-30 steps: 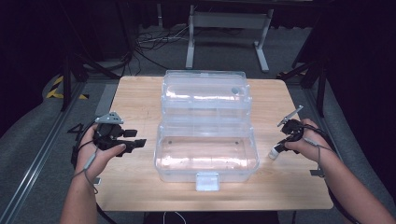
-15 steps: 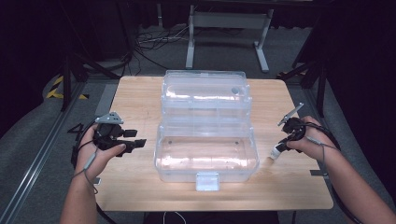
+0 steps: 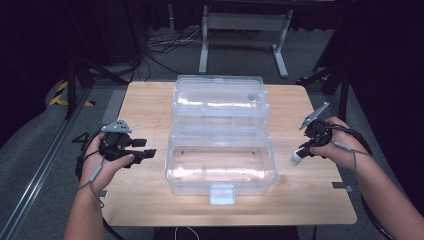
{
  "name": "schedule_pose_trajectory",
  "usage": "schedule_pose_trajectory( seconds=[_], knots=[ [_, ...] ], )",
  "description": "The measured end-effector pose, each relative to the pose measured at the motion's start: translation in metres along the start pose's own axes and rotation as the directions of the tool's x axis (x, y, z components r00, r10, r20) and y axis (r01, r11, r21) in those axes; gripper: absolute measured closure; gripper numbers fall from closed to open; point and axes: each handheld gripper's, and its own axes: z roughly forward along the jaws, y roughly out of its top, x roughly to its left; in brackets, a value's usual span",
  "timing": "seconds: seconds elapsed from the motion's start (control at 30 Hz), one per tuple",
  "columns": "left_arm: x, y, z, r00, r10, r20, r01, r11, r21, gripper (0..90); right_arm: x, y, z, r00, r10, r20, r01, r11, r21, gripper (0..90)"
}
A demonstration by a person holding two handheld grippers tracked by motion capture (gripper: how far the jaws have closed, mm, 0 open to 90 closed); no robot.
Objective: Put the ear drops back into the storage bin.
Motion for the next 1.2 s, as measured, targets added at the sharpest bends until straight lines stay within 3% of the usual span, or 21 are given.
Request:
schedule_pose_trajectory(
  seconds=[0.7,1.2],
  knots=[
    [0.0,0.0,0.0,1.0,0.005,0.004,-0.005,1.0,0.004,43.3,0.022,0.023,-0.038,0.9937,-0.111,-0.014,0.111,0.994,-0.015,71.4],
    [0.0,0.0,0.0,1.0,0.003,0.008,-0.003,1.0,0.007,43.3,0.042,0.04,-0.056,0.9785,-0.202,-0.04,0.201,0.979,-0.04,71.4]
  ],
)
